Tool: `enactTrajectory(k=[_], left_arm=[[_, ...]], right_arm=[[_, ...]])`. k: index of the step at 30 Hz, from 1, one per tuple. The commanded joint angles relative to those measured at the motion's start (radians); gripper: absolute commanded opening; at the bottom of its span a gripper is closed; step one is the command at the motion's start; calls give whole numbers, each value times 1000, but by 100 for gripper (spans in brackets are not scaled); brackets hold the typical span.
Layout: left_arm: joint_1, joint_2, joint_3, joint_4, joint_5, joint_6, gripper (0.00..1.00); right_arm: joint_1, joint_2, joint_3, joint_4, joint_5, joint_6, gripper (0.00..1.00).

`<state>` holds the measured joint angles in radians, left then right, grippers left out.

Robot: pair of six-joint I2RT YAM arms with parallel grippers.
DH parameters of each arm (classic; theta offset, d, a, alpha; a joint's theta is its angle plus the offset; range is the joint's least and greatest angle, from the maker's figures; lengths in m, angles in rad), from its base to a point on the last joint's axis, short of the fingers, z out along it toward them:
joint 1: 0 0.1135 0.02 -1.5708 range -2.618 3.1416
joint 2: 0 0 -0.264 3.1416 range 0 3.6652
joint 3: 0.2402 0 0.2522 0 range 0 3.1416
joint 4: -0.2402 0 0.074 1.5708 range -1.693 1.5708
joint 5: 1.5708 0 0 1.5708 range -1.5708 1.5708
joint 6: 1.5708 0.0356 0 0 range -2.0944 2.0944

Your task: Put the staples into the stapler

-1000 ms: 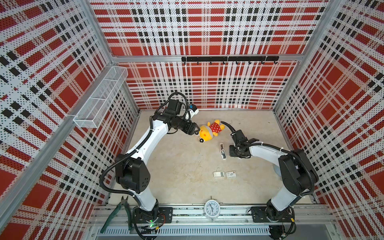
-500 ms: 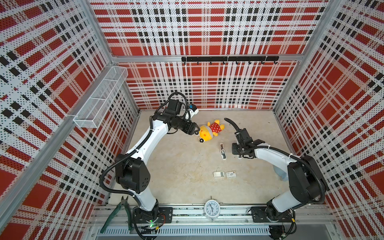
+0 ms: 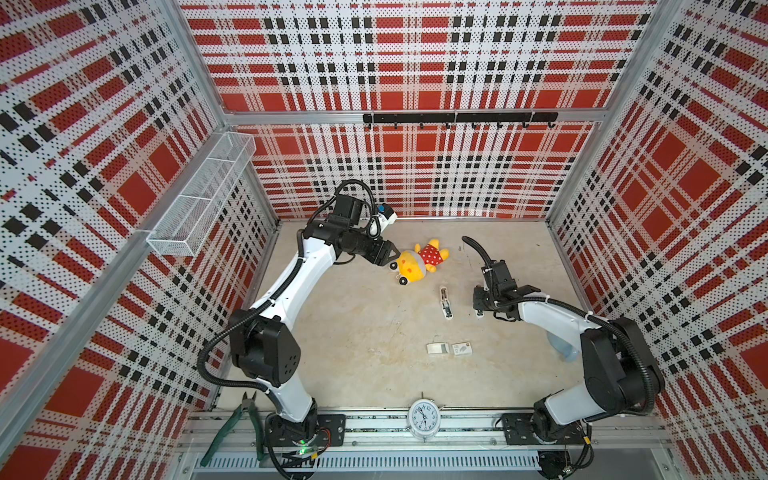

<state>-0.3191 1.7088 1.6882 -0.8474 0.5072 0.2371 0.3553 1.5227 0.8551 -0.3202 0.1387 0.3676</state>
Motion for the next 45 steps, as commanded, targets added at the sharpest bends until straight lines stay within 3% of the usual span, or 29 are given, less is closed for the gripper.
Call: enactTrajectory(k=[1,45], left_arm=[[5,-9,24,-12,-10,-10,64],[-1,-7,15,-13,-21,-7,65]], right_arm=[[-6,-11,-6,63,-6,-19,16],[-12,32,-100,199,6,-15,17]])
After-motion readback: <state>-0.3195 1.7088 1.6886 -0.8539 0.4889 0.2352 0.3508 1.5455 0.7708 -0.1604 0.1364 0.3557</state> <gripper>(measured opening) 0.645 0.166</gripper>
